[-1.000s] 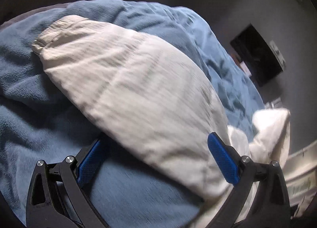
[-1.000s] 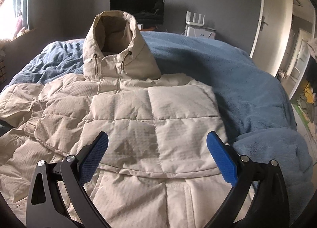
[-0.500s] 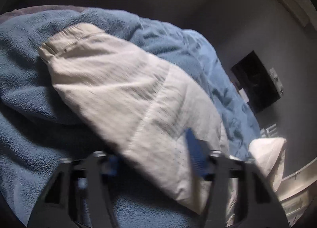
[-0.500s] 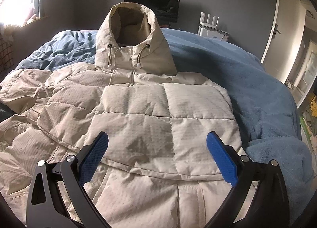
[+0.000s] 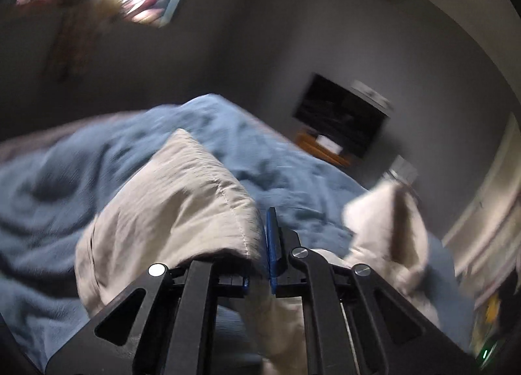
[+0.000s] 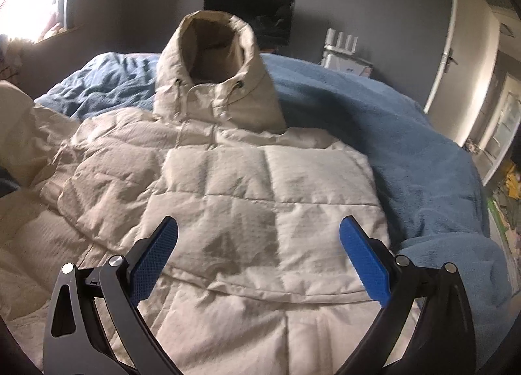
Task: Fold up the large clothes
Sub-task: 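Fold the sleeve over the jacket body with the left tool, release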
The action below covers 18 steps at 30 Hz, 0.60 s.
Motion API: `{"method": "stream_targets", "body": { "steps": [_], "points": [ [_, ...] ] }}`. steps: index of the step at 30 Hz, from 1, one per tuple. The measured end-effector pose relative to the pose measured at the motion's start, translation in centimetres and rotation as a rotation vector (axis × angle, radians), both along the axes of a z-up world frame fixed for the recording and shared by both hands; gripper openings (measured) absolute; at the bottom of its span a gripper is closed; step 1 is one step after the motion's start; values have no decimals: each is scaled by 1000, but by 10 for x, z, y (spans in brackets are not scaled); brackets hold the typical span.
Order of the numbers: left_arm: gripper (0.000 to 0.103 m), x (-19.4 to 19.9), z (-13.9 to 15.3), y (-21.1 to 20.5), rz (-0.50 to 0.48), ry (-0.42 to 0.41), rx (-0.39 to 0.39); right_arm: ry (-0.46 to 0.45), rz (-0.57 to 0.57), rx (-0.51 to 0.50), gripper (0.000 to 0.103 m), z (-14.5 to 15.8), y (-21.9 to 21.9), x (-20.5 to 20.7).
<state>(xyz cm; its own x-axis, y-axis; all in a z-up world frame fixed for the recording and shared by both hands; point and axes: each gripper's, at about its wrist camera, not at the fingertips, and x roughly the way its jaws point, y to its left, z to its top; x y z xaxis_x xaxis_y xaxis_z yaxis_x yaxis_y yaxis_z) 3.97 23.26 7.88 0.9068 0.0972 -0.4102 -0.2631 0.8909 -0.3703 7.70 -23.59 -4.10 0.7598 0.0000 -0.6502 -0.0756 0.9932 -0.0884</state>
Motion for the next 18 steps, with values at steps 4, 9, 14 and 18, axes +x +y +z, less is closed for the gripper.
{"method": "stream_targets", "body": {
  "steps": [4,9,14,18],
  "points": [
    [8,12,19,-72,-165,-8,133,-23,-71,19,95,3,-16,1],
    [8,30,10,-155,-351,34,260,-17,-110,79,95,3,-34,3],
    [8,37,-27,-220,-524,109,367,-7,-119,139,95,-1,-44,5],
    [8,43,-74,-257,-656,200,489,5,-126,164,95,-5,-48,7]
  ]
}}
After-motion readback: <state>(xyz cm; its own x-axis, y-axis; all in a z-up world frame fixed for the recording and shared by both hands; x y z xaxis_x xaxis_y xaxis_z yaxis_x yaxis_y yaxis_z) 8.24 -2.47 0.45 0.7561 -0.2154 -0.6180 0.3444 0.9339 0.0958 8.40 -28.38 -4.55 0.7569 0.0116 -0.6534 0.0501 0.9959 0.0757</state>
